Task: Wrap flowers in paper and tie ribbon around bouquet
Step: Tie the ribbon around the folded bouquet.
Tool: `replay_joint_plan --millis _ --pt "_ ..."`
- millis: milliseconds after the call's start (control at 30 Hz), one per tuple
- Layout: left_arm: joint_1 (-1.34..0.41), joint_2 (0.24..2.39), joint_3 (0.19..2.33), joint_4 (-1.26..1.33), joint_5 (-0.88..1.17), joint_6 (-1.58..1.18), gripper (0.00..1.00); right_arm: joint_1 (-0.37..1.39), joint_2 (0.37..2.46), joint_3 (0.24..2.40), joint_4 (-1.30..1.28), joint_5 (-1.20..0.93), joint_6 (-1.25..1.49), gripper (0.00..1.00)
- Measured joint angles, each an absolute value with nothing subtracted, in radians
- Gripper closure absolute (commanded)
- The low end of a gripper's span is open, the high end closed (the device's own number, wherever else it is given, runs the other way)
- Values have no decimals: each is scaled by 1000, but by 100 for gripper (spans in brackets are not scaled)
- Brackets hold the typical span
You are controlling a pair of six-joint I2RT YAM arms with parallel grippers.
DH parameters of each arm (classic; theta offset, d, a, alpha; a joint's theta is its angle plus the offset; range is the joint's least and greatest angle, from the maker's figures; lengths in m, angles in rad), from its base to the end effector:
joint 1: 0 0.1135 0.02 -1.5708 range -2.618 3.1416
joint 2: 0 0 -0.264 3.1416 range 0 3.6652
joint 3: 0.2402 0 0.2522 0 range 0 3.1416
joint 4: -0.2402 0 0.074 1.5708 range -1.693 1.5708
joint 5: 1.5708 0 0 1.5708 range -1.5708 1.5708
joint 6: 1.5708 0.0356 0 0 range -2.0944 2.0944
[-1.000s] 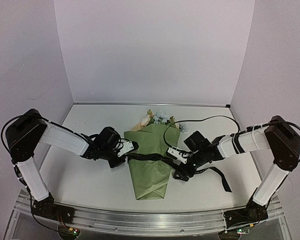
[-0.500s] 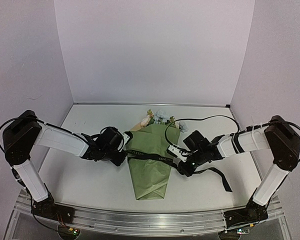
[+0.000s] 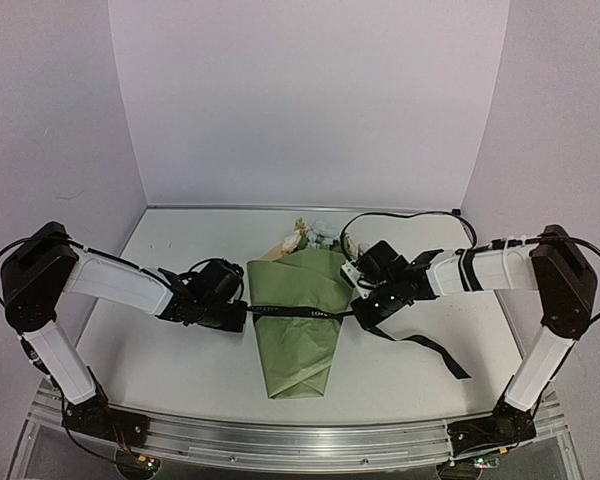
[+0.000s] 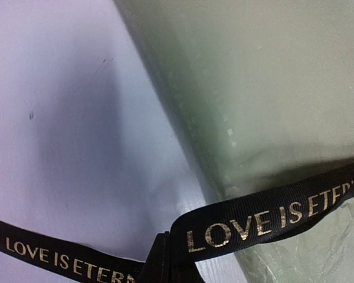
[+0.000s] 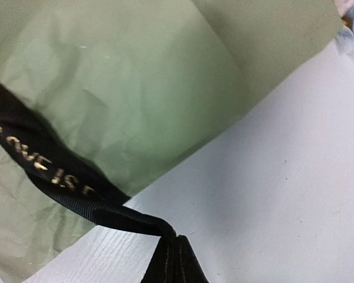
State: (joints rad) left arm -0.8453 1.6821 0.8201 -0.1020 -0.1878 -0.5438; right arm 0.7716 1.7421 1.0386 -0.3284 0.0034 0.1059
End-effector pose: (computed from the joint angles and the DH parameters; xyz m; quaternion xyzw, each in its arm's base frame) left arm 0.2149 -0.2324 0.1394 0.1150 0.9436 -0.1216 0.2858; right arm 0.2487 0.2418 0.1669 -0.3145 0.9112 0.1116 0.2417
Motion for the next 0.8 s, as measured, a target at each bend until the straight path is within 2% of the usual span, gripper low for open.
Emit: replay_joint_plan --millis 133,400,567,800 --pt "-765 1638 767 -109 -100 -651 100 773 1745 1027 -354 146 234 100" --pt "-352 1414 560 -69 147 -825 100 692 1603 846 -376 290 477 100" --pt "-306 1392 531 -61 236 -874 100 660 1459 769 -383 293 550 100" --pt "-242 1325 511 -81 259 -902 100 597 1295 658 -401 255 598 100"
